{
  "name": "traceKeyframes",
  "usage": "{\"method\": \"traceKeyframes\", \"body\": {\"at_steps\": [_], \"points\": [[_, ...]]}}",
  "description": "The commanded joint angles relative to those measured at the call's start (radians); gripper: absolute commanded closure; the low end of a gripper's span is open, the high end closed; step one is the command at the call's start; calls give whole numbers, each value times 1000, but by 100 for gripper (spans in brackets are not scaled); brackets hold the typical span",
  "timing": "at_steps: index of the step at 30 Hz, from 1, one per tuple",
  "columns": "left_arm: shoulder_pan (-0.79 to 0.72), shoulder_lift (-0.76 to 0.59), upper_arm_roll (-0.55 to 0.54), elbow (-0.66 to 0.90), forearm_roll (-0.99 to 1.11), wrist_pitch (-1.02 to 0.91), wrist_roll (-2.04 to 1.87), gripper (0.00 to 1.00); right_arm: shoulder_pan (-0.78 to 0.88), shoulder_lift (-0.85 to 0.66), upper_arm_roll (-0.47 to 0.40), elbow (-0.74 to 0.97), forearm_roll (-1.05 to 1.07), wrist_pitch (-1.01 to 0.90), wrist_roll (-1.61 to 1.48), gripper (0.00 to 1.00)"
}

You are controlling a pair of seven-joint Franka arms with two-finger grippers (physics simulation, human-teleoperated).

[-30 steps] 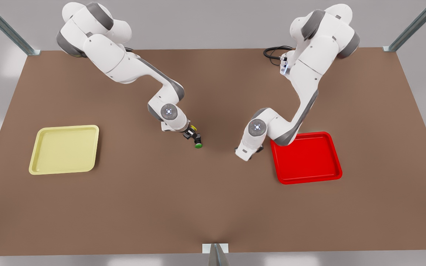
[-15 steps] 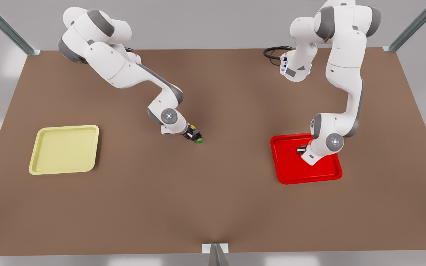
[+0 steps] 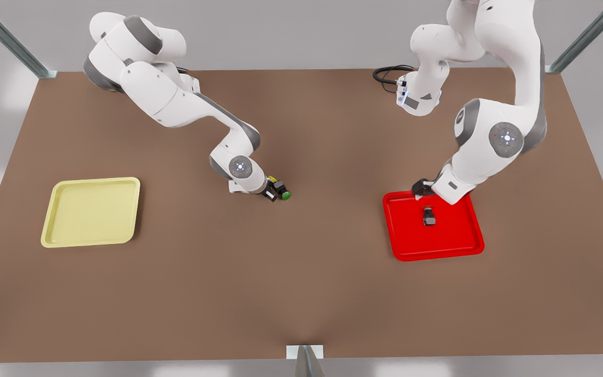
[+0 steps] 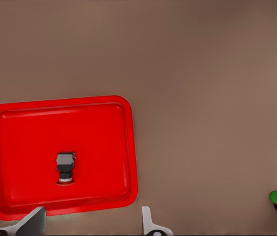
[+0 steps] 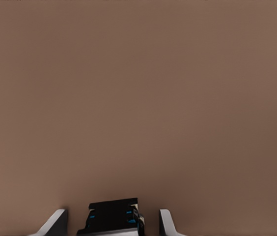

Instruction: Place the switches on the corresponding trays according to their colors

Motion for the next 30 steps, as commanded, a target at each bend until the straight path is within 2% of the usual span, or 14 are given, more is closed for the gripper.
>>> {"method": "traceKeyframes", "body": {"at_steps": [1,6,11,12,14,16,22,27,30], "points": [[2,-16,-4,6,11,-23,0,0,2,0,0,2,0,0,0,24],[11,-134,-13,-4,42,-141,25,0,0,-9,0,-6,-21,-23,-6,20],[9,-39,21,203,48,-268,74,0,0,-14,6,-18,-35,-25,-8,21],[8,-10,25,292,48,-322,74,0,0,-14,6,-17,-35,-23,-15,23],[8,-19,24,294,50,-320,72,0,2,-14,6,-17,-35,-23,-20,24],[8,-10,24,292,65,-308,78,0,0,-14,8,-17,-35,-23,-26,39],[9,-15,36,291,65,-306,78,0,0,-14,8,-15,-35,-25,-55,53],[9,-16,38,291,66,-306,78,0,0,-14,9,-12,-35,-33,-61,55],[9,-15,38,291,66,-306,77,0,-1,-14,9,-7,-35,-33,-61,51]]}}
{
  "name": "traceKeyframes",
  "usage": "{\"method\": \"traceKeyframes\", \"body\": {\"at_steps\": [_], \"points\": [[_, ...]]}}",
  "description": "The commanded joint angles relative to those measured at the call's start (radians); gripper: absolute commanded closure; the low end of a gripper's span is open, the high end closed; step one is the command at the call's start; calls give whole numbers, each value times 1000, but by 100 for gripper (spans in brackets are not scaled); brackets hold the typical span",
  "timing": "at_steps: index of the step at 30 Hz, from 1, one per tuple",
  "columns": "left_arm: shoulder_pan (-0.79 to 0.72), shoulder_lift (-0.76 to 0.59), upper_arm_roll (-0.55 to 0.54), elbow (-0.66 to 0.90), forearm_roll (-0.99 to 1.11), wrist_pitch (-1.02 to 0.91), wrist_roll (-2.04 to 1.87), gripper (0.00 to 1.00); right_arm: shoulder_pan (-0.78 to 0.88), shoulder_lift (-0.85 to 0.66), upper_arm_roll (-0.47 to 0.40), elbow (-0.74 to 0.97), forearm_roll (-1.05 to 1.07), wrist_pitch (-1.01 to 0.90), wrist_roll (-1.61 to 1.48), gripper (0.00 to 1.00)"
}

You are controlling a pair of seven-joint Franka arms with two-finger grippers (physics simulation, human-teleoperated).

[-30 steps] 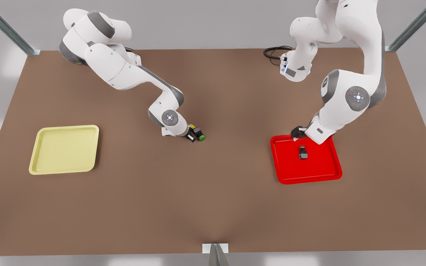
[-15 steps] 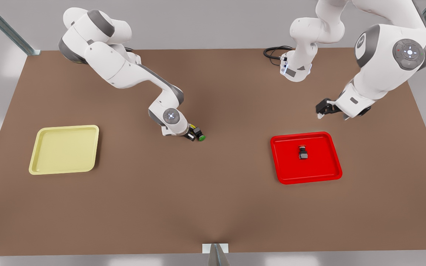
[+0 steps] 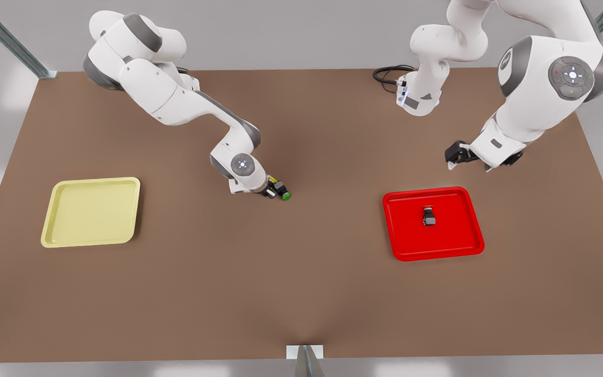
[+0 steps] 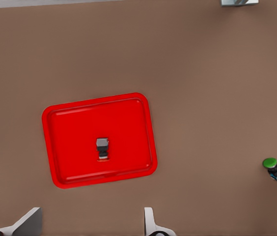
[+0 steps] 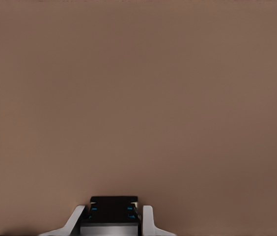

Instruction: Place the switches on the corresponding trays according to their colors

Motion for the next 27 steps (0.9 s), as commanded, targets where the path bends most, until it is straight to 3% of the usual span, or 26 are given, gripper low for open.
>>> {"method": "traceKeyframes", "body": {"at_steps": [1,4,11,27], "points": [[9,0,0,0,0,-2,0,0,0,-2,0,2,0,-3,2,51],[9,0,0,0,0,0,0,0,-28,-12,14,45,9,-106,-44,51],[9,0,5,0,2,-2,0,0,-355,-126,258,31,9,-353,-297,47],[9,3,5,-2,0,-2,0,0,-842,-512,253,-214,12,-391,-1219,46]]}}
